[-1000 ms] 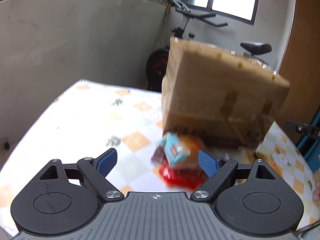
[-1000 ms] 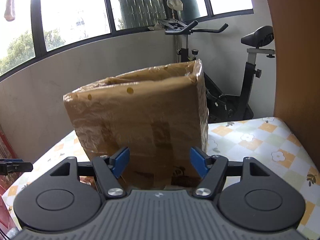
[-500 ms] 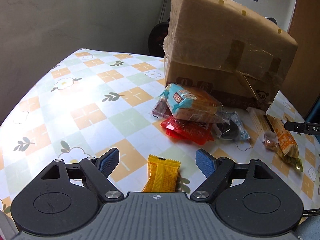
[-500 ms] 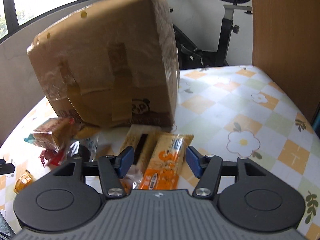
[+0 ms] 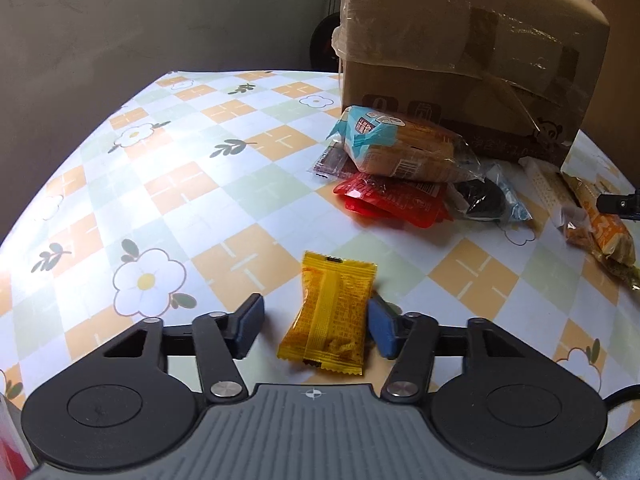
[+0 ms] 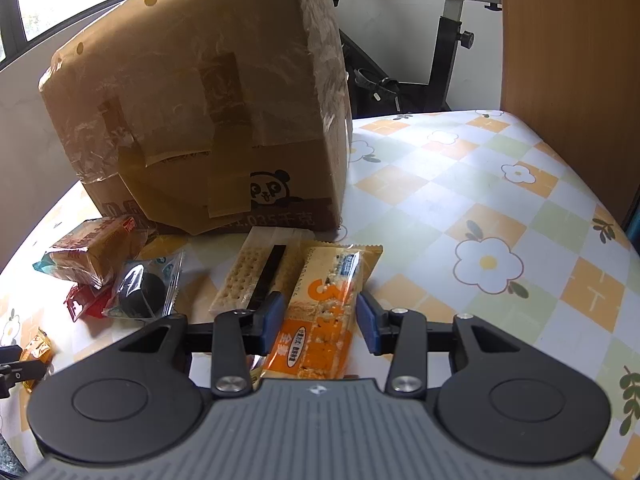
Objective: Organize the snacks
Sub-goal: 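Grasp the yellow candy packet with the left tool while the right tool grasps the orange biscuit packet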
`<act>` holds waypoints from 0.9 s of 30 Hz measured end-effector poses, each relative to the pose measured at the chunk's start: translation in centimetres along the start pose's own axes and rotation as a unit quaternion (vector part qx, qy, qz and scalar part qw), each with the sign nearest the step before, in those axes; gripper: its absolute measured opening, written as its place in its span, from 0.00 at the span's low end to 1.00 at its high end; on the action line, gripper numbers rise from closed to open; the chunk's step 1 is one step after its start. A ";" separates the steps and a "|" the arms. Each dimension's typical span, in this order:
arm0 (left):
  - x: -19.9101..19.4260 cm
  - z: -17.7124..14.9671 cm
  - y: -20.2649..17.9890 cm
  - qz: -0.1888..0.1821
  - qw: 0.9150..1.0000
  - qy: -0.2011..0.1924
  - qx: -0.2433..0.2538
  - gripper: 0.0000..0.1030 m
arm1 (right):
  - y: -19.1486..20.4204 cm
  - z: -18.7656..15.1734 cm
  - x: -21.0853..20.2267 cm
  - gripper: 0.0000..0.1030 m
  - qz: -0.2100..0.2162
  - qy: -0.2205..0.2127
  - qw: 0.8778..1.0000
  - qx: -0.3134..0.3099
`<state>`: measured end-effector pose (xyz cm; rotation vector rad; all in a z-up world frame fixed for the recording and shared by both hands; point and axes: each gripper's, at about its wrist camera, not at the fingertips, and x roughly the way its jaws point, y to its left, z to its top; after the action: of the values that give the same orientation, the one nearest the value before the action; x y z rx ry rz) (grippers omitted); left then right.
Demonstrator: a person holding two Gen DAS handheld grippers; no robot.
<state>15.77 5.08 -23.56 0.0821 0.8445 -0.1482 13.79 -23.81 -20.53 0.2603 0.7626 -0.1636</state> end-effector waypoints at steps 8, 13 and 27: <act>0.4 0.9 1.2 -0.003 1.000 -0.002 -0.031 0.36 | 0.1 -0.1 0.4 0.42 -0.001 0.003 1.000 -0.001; 1.2 1.6 0.6 -0.006 0.999 -0.005 -0.032 0.36 | 0.0 -0.1 0.6 0.42 -0.002 0.003 1.000 -0.001; 3.9 3.9 -2.9 -0.013 1.000 -0.017 -0.014 0.38 | 0.1 -0.4 1.3 0.42 -0.013 -0.012 1.000 0.003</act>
<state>20.69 1.31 -23.94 0.0422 0.8144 -0.1611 14.50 -23.63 -21.73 0.2535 0.7421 -0.1929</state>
